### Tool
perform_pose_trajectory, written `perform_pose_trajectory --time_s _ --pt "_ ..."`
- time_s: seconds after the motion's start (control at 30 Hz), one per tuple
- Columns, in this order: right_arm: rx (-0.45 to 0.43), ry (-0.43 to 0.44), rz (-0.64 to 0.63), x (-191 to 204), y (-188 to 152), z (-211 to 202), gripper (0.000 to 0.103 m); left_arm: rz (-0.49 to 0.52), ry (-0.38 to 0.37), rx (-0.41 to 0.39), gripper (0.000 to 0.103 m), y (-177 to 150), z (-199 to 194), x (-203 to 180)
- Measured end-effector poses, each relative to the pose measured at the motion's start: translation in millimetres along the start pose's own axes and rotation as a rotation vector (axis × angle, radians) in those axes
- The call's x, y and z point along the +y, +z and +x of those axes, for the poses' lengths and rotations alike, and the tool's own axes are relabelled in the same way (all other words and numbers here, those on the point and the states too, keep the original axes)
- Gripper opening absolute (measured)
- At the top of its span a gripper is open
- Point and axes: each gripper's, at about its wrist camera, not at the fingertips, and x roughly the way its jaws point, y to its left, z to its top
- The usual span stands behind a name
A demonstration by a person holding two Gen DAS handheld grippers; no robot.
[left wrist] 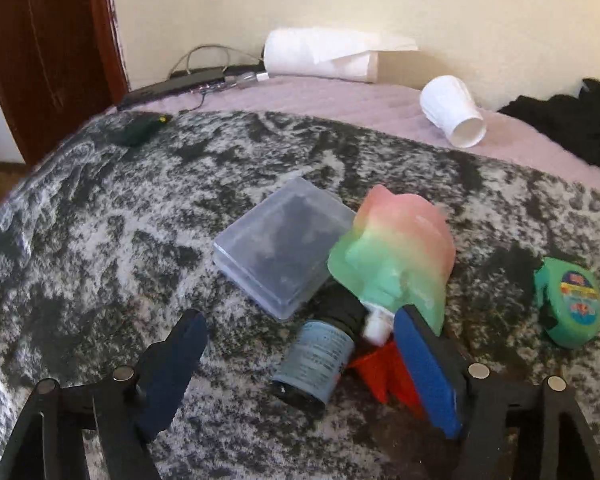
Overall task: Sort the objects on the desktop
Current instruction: 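Grasp the red funnel with the left gripper while the right grasps the green tape measure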
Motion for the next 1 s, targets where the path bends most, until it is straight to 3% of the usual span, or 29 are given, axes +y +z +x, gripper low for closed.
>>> perform_pose_trajectory --time_s 0.03,0.07,0.1,0.13,0.2,0.3,0.4,0.53,0.57,0.6,0.67,0.7,0.77,0.8,0.93,1.0 --pt "0.006 0.013 0.019 -4 0 2 0.040 -0.016 -0.037 0.042 0.086 -2 5 4" --pt "0.001 0.026 0.030 -6 -1 2 0.061 -0.006 -0.046 0.062 0.092 -5 10 4" --pt "-0.024 0.042 0.036 -6 -1 1 0.094 0.037 -0.033 0.050 0.095 -9 11 -1" --pt "-0.058 0.059 0.041 -5 0 0 0.100 0.082 -0.010 0.045 0.100 -11 13 -7" --pt "-0.079 0.077 0.025 2 3 2 0.100 0.157 0.049 0.050 0.102 -14 19 -23" --pt "-0.055 0.032 -0.057 24 3 20 0.099 0.102 0.024 0.043 0.102 -7 23 -18" --pt "-0.039 -0.031 -0.087 35 0 37 0.097 0.087 0.039 0.033 0.095 -3 25 -16" --pt "-0.011 -0.022 -0.026 25 2 59 0.095 0.143 0.065 0.003 0.054 -5 22 -26" --pt "-0.014 -0.037 -0.021 23 2 62 0.094 0.159 0.070 -0.002 0.054 -6 21 -29" --pt "-0.018 -0.057 -0.021 23 2 64 0.087 0.164 0.068 -0.003 0.054 -6 20 -30" --pt "-0.020 -0.133 -0.027 21 6 68 0.064 0.143 0.046 0.005 0.054 -5 18 -25" --pt "-0.016 -0.139 -0.021 18 9 69 0.064 0.138 0.039 0.014 0.054 -4 17 -23" --pt "-0.008 -0.098 -0.004 11 11 67 0.063 0.128 0.025 0.031 0.052 -3 14 -19" --pt "-0.001 -0.084 0.004 8 11 65 0.063 0.125 0.022 0.038 0.042 -3 13 -18" --pt "0.016 -0.015 0.064 2 -1 38 0.063 0.121 0.014 0.059 0.041 -6 1 -13" --pt "0.025 0.001 0.069 2 -11 22 0.063 0.122 0.010 0.069 0.036 -10 -9 -12"
